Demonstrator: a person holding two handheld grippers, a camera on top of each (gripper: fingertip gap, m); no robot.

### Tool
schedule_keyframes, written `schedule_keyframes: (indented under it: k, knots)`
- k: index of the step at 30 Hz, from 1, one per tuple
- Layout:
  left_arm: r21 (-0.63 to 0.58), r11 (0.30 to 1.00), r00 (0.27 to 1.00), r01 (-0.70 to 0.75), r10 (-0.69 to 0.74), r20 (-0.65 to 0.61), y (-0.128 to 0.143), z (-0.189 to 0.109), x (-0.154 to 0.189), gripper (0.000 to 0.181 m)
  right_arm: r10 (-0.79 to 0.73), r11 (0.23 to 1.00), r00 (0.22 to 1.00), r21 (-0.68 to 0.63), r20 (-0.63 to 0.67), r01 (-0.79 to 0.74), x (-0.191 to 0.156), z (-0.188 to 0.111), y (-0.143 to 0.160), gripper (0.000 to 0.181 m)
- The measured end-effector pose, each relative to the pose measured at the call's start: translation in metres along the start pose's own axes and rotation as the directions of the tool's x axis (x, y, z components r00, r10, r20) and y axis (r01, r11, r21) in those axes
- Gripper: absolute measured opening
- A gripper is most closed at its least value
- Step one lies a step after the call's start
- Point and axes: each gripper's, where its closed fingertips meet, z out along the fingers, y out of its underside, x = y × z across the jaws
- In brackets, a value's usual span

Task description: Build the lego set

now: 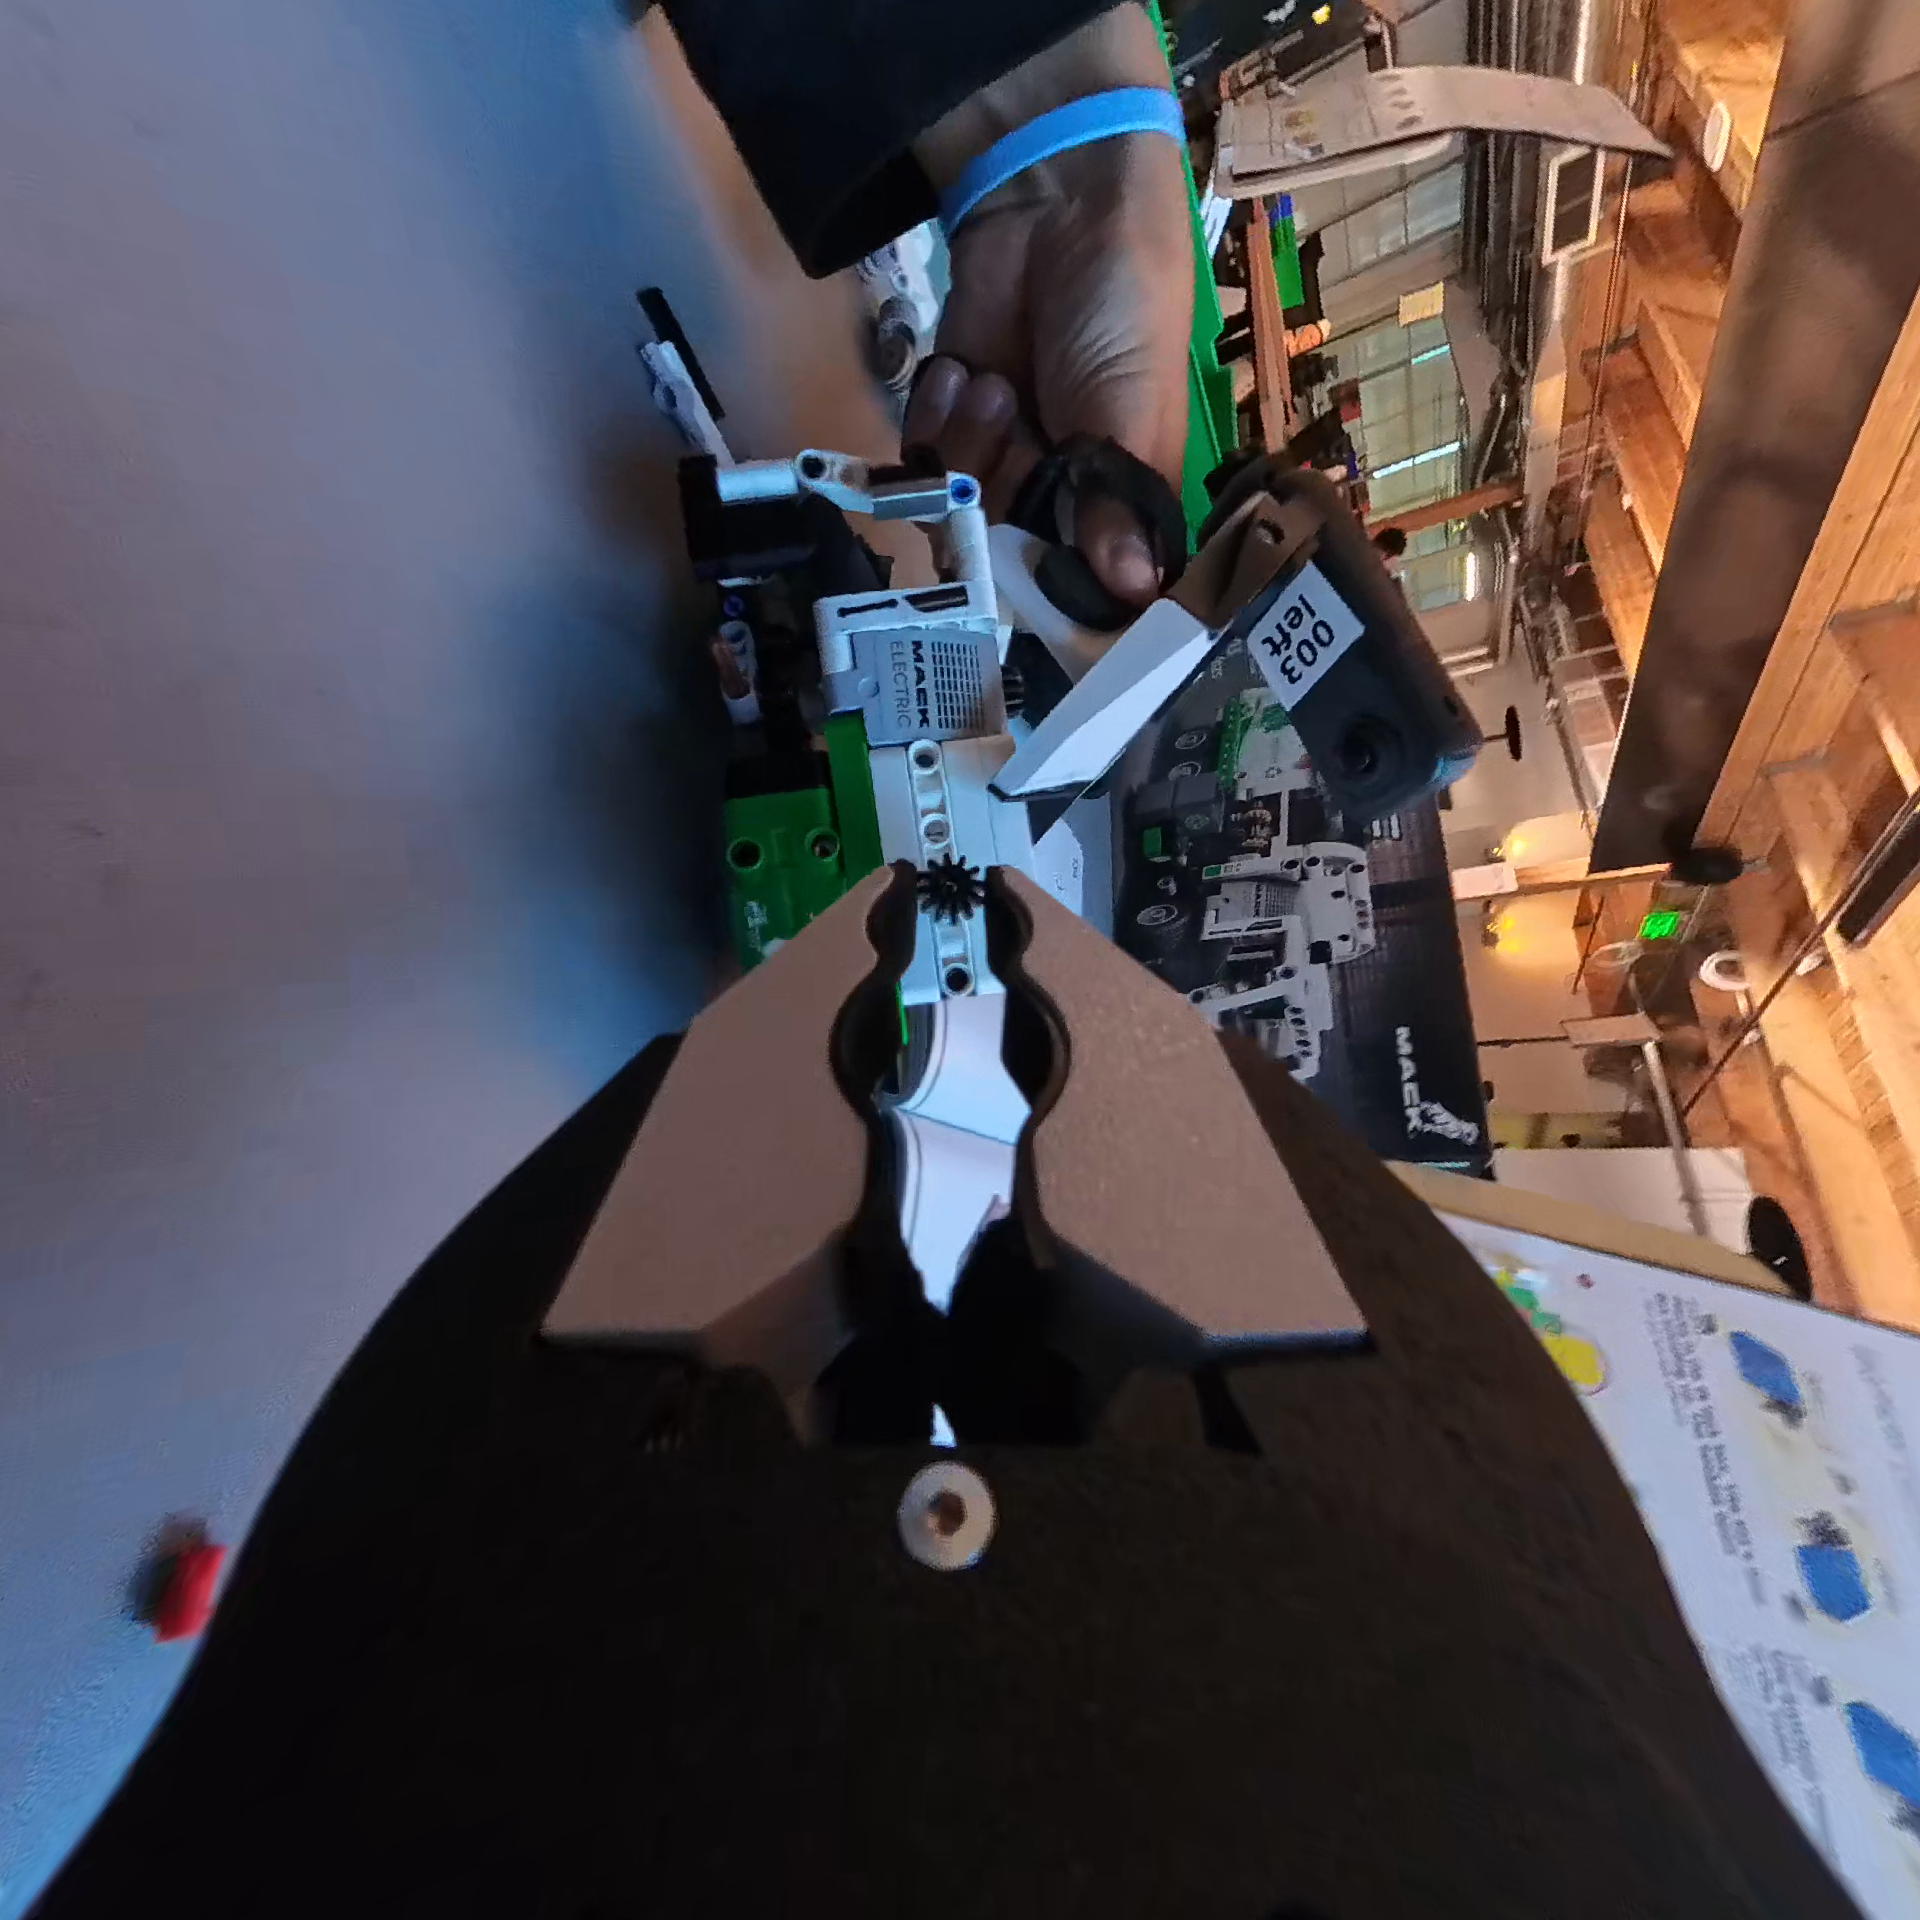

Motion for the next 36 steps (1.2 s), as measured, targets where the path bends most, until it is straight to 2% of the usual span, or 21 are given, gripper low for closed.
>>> schedule_keyframes:
  k: [6,13,19,29,36]
  knots:
    - [0.002,1.0,1.0,0.014,-0.014,-0.018,-0.0007,-0.0011,-0.0008,0.084,-0.163,0.986,0.982,-0.021,0.092,0.166,0.0011,0.0026,0.0007,0.012]
    - [-0.003,1.0,1.0,0.009,-0.009,-0.009,-0.0007,-0.0006,-0.0007,0.084,-0.153,0.988,0.968,0.006,0.201,0.155,-0.0003,0.0028,0.0011,0.012]
    - [-0.001,1.0,1.0,0.009,-0.009,-0.001,-0.0012,-0.0003,-0.0011,0.083,-0.175,0.984,0.96,-0.001,0.218,0.179,-0.0007,0.0031,0.0021,0.012]
    - [-0.016,1.0,0.999,-0.016,0.017,0.028,-0.0005,0.0014,-0.0009,0.083,-0.301,0.951,0.927,0.007,0.225,0.308,-0.0048,0.0018,0.0022,0.012]
    - [-0.02,1.0,1.0,-0.02,0.02,0.019,-0.0002,0.0012,0.0002,0.083,-0.263,0.964,0.935,0.025,0.236,0.265,-0.0043,0.0017,0.0025,0.012]
